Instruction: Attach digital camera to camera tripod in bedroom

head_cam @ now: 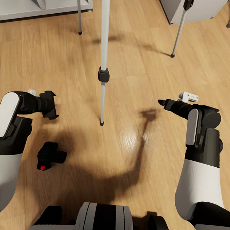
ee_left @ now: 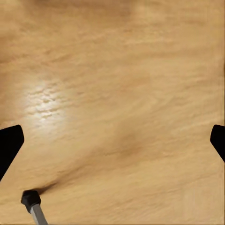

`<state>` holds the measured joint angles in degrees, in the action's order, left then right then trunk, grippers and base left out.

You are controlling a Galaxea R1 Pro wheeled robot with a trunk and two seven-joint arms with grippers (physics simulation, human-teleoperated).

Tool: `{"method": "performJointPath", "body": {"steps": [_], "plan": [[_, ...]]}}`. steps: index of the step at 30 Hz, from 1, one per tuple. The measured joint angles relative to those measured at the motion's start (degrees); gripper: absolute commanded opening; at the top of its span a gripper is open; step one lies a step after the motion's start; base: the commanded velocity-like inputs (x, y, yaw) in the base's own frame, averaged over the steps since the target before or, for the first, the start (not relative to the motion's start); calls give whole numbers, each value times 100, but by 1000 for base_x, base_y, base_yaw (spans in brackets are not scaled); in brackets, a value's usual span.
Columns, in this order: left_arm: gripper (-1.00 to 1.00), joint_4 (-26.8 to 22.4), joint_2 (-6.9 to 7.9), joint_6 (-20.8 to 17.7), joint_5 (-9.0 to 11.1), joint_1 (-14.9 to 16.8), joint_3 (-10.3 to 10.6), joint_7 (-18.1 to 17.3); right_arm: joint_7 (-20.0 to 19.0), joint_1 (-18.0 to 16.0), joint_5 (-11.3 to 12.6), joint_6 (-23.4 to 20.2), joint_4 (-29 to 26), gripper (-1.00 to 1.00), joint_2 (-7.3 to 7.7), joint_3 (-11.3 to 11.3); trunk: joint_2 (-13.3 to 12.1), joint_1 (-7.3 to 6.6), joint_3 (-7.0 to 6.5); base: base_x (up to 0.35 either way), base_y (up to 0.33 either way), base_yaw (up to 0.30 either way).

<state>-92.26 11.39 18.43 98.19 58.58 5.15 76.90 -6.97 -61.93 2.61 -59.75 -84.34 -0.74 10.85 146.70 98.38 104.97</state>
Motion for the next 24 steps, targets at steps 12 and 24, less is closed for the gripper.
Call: {"method": "performJointPath", "body": {"steps": [12,24], "plan": [[100,0,-943,1699,-187,-274,-800,27,0,0,1,0,0,100,0,0,0,0,0,0,0,0],[100,5,-1662,2013,-1516,-337,-1698,231,1,0,0,0,0,100,0,0,0,0,0,0,0,0]]}}
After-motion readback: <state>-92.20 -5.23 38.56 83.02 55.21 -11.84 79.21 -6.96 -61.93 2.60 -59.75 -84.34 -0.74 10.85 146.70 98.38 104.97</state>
